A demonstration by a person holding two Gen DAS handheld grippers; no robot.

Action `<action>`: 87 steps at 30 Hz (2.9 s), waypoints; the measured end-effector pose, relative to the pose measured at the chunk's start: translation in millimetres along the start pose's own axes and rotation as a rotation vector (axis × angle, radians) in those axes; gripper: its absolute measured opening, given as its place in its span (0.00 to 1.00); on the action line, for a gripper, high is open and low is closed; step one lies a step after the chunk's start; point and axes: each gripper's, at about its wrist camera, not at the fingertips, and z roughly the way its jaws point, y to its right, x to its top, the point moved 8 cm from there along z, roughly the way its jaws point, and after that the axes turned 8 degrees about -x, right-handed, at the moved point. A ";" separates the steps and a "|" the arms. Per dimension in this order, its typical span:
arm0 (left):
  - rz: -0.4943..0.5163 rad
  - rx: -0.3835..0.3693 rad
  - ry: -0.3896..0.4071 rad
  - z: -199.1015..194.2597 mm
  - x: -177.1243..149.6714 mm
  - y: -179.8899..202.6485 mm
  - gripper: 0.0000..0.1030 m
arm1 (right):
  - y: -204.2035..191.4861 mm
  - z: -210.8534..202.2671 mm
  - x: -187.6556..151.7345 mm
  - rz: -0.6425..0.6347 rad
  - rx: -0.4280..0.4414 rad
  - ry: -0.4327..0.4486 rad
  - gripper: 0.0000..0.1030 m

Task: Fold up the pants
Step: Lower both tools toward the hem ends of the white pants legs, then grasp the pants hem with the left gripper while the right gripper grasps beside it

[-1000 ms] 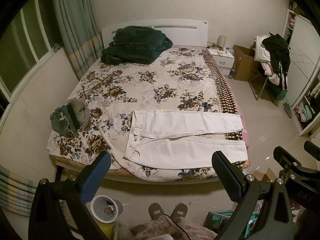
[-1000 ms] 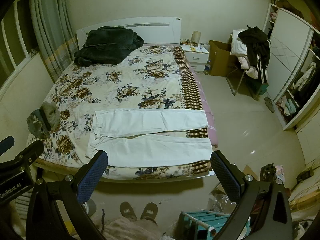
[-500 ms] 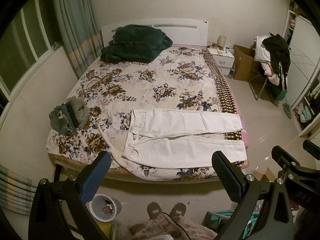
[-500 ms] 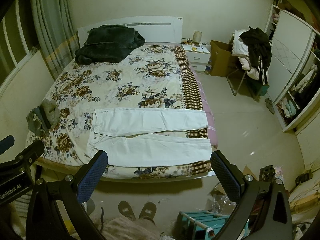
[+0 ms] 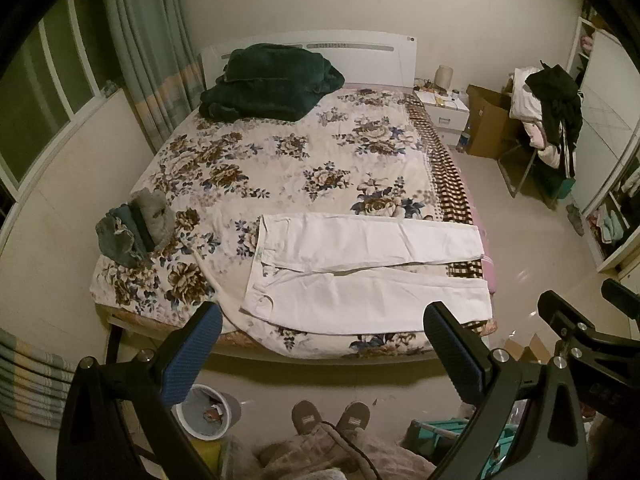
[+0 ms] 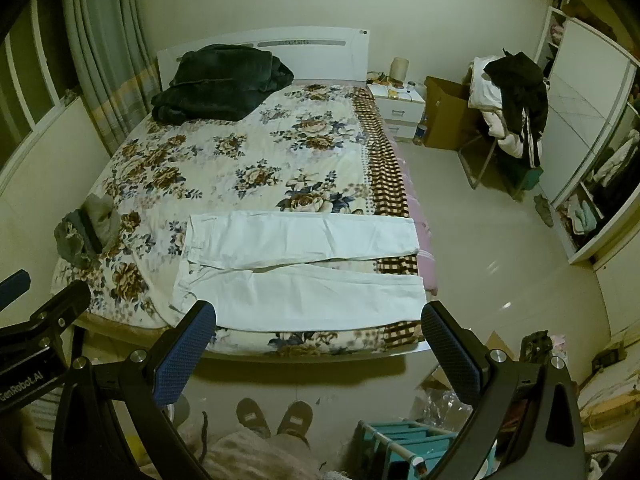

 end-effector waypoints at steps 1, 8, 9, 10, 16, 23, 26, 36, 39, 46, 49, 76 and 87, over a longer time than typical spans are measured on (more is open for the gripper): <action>0.004 0.002 0.000 0.7 1.3 3.6 1.00 | -1.1 0.5 0.1 0.002 0.002 0.000 1.00; 0.001 0.040 0.044 20.9 5.4 -0.4 1.00 | 9.0 35.4 -0.7 0.026 -0.010 0.022 1.00; -0.005 0.050 0.062 26.5 11.3 -0.4 1.00 | 11.5 41.3 1.9 0.031 -0.016 0.032 1.00; -0.011 0.068 0.079 34.2 17.9 0.1 1.00 | 14.0 48.7 5.0 0.035 -0.021 0.041 1.00; -0.012 0.124 0.098 85.2 49.0 -7.6 1.00 | 22.4 106.9 37.1 0.035 -0.050 0.057 1.00; -0.020 0.121 -0.009 181.1 77.9 -9.6 1.00 | 15.9 222.7 87.8 0.050 -0.073 -0.028 1.00; -0.016 0.106 -0.044 221.0 95.5 -10.9 1.00 | 8.8 280.0 110.1 0.054 -0.096 -0.067 1.00; -0.016 0.027 -0.196 365.0 148.5 -22.1 1.00 | -25.3 470.5 180.0 0.067 -0.121 -0.215 1.00; -0.012 0.009 -0.263 417.9 150.2 -20.9 1.00 | -29.8 531.0 189.6 0.078 -0.144 -0.260 1.00; 0.080 0.048 -0.361 552.3 144.3 -11.1 1.00 | -34.1 683.2 176.1 0.032 -0.185 -0.378 1.00; 0.125 0.072 -0.401 606.7 134.6 -5.9 1.00 | -37.6 767.3 161.5 -0.013 -0.187 -0.443 1.00; 0.357 -0.194 -0.532 795.0 76.1 42.1 0.08 | -108.8 1001.4 111.9 -0.451 -0.020 -0.611 0.09; 0.154 -0.243 -0.372 655.3 54.0 45.3 0.05 | -78.6 879.6 104.2 -0.222 0.036 -0.425 0.07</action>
